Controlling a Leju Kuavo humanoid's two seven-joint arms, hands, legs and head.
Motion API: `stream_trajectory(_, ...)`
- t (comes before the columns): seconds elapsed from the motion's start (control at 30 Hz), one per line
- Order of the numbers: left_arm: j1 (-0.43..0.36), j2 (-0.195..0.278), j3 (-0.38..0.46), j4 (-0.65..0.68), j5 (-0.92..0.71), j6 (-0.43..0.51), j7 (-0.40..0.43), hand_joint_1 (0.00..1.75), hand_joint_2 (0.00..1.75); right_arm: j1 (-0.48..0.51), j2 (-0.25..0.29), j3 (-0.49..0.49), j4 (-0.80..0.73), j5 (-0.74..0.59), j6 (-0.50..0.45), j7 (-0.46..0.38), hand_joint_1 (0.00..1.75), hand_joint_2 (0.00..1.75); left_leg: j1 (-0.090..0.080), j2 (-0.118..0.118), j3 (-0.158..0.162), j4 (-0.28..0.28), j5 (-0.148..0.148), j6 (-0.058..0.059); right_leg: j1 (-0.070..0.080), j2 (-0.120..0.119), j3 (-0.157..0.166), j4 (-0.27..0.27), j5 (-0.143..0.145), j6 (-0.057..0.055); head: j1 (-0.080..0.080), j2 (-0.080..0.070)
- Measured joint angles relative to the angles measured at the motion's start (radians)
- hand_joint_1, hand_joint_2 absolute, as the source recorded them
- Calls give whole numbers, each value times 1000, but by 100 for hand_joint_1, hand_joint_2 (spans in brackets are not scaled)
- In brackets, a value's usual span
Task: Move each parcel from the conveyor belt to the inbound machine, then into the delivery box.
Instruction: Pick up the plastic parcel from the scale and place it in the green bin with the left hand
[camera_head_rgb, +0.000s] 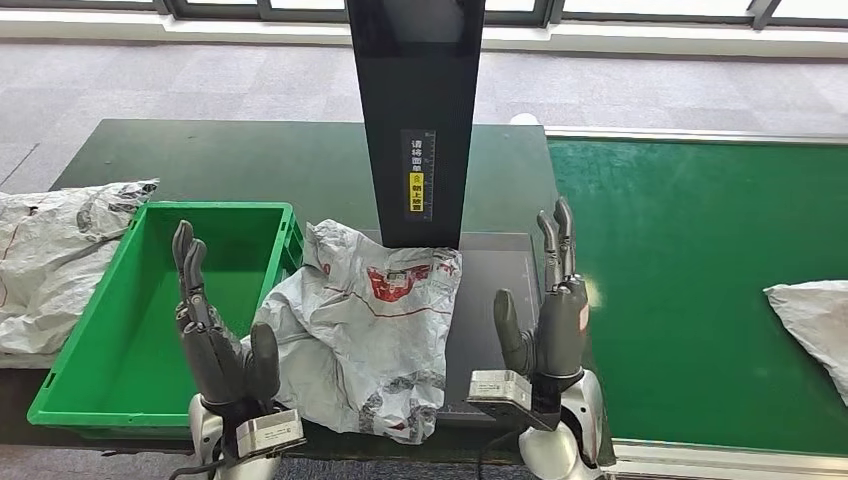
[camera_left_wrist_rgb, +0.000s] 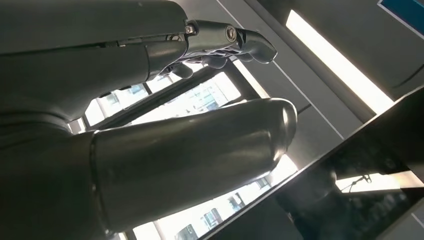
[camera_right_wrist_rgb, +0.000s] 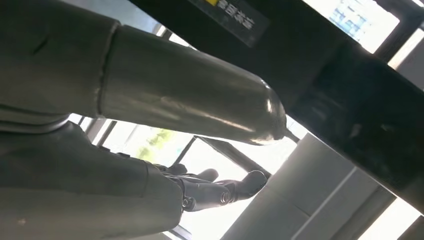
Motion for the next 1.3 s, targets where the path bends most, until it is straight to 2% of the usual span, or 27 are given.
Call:
stream_trajectory(0.13,-3,15,-20,14,-29,-7,21,0,0,14,-10,0,-63,13,-7,-1,0,0,0,0,0,0,0,0,0,0,0,0,0,0,0,0)
stream_trajectory(0.2,-14,27,-37,33,-134,-59,82,0,0,19,-19,2,-85,21,-29,-11,0,87,0,-1,1,0,0,0,0,-1,0,0,0,0,0,0)
stream_trajectory(0.27,-34,41,-66,71,-305,-156,172,0,87,20,-35,8,-107,8,-58,-24,0,175,0,-1,1,0,0,0,0,-2,1,0,0,0,0,0)
stream_trajectory(0.33,-68,53,-104,144,-459,-279,265,0,175,13,-52,13,-127,-22,-78,-37,0,175,0,-1,0,0,0,0,0,-2,1,0,0,0,0,0)
stream_trajectory(0.4,-120,63,-142,251,-544,-365,326,0,175,0,-65,13,-145,-43,-87,-41,0,175,-1,-1,1,0,1,0,-1,-1,1,0,1,0,0,0)
stream_trajectory(0.47,-169,69,-164,353,-565,-382,339,0,175,-8,-74,13,-163,-50,-89,-40,0,175,-1,-1,1,0,1,0,-1,-1,1,0,2,0,0,0)
stream_trajectory(0.53,-205,73,-176,427,-568,-379,338,0,87,-10,-81,13,-176,-53,-90,-40,0,175,-1,0,1,0,1,0,0,0,1,0,2,0,0,0)
stream_trajectory(0.6,-229,76,-185,480,-574,-385,346,0,87,-10,-87,13,-185,-53,-90,-40,0,175,0,0,1,0,1,0,0,0,1,0,2,0,0,0)
stream_trajectory(0.67,-253,79,-191,529,-588,-410,369,0,175,-7,-90,13,-198,-45,-90,-44,0,175,0,-1,1,0,1,0,0,0,0,0,2,0,0,0)
stream_trajectory(0.8,-311,80,-193,659,-611,-443,391,0,175,13,-91,13,-246,-14,-90,-37,0,175,0,-1,0,0,1,0,0,0,0,0,2,0,0,0)
stream_trajectory(1.0,-344,80,-194,790,-617,-450,376,0,175,44,-92,13,-296,3,-90,-28,0,175,0,0,0,0,1,0,0,0,0,0,2,0,0,0)
stream_trajectory(1.3,-390,77,-206,874,-614,-482,361,0,175,70,-96,13,-320,6,-90,-30,0,175,0,-1,2,0,1,0,0,-1,3,0,1,0,0,0)
